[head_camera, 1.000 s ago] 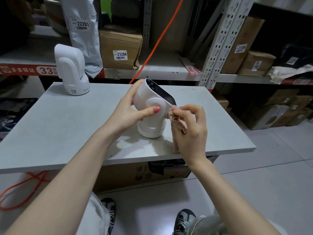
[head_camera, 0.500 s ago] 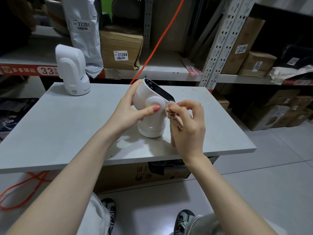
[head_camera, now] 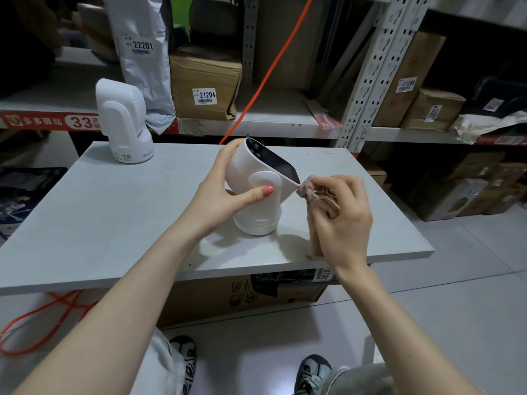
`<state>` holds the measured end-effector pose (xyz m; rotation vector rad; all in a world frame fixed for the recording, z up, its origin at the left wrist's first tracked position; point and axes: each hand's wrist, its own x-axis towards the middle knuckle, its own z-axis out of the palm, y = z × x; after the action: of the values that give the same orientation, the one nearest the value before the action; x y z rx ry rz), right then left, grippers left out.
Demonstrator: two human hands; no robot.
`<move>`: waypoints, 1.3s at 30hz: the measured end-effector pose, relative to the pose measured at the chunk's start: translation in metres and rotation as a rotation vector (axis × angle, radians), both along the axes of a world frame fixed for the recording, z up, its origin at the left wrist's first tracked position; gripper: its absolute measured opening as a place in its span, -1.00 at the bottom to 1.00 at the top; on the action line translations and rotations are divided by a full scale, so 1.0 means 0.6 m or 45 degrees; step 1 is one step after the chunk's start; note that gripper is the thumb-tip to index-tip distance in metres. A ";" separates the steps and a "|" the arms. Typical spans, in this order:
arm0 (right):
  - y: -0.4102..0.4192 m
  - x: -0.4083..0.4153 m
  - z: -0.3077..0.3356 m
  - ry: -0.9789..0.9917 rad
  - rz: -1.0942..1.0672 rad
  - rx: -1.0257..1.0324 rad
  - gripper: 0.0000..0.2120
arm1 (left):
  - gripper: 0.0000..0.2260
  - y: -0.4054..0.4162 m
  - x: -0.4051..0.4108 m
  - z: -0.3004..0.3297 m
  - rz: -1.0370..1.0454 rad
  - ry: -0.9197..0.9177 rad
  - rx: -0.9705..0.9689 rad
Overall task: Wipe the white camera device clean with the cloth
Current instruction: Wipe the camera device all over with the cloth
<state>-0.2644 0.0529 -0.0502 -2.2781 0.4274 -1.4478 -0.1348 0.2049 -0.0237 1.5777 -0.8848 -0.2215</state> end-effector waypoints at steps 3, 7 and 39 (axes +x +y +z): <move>0.006 -0.010 0.019 -0.059 0.075 0.229 -0.76 | -0.18 0.011 0.015 0.002 -0.107 -0.003 0.086; 0.030 -0.008 0.032 -0.048 0.233 0.593 -0.57 | -0.04 0.021 0.034 0.002 -0.202 -0.022 0.198; 0.066 0.005 0.040 0.085 0.592 1.164 -0.78 | -0.29 0.009 0.035 -0.007 -0.076 0.104 0.198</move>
<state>-0.2614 0.0924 -0.0263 -1.5312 0.4213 -0.7141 -0.1139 0.2101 -0.0279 1.6743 -0.8684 -0.4031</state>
